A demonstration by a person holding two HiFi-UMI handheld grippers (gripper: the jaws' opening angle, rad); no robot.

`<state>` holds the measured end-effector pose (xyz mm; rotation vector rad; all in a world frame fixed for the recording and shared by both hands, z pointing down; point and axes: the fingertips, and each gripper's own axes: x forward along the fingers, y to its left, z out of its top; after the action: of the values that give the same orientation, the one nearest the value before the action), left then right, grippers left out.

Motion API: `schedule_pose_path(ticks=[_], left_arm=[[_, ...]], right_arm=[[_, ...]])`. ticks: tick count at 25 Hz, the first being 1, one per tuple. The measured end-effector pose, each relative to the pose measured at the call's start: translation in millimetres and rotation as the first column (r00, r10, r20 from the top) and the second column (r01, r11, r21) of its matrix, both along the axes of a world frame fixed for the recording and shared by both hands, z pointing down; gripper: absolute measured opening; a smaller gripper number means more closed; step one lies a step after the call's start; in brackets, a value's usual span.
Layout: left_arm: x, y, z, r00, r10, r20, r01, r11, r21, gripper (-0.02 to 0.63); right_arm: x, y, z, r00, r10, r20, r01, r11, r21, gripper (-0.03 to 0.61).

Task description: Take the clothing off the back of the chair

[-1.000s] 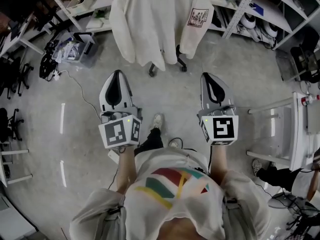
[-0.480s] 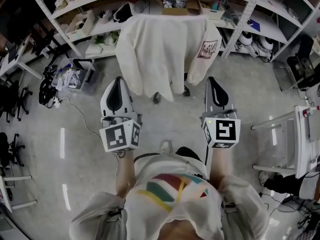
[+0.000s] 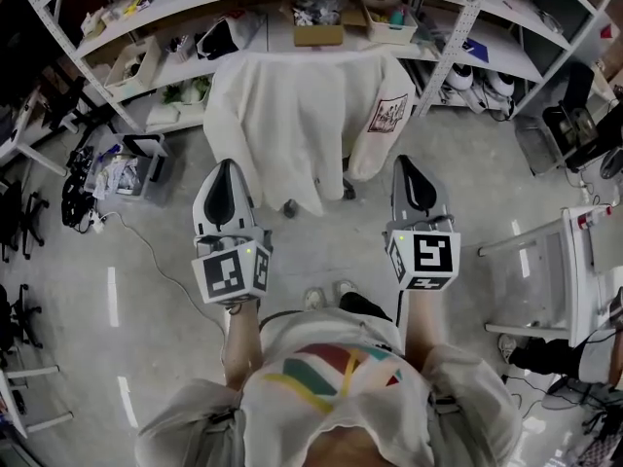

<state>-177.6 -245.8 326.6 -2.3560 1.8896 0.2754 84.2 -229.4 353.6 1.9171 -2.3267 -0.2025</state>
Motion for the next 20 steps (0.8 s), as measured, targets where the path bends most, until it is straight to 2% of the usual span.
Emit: schedule_pose_path(ticks=[4, 8, 15, 20], left_arm=[[6.3, -16.8, -2.8, 0.999, -0.032, -0.019, 0.032, 0.999, -0.003, 0.015], [20.9, -25.6, -8.6, 0.999, -0.046, -0.001, 0.046, 0.999, 0.015, 0.015], [29.5, -35.8, -8.1, 0.997, -0.069, 0.018, 0.069, 0.998, 0.004, 0.015], [34.0, -49.1, -14.2, 0.994, -0.07, 0.08, 0.07, 0.998, 0.01, 0.018]], right_arm=[[4.7, -21.7, -11.9, 0.999, -0.04, -0.003, 0.04, 0.999, 0.01, 0.005], [16.5, -35.6, -16.9, 0.998, -0.056, -0.009, 0.056, 0.998, 0.017, 0.005], [28.1, -47.6, -9.1, 0.998, -0.064, 0.005, 0.064, 0.998, 0.001, 0.005], [30.5, -63.0, -14.6, 0.997, -0.071, -0.018, 0.071, 0.997, 0.003, 0.006]])
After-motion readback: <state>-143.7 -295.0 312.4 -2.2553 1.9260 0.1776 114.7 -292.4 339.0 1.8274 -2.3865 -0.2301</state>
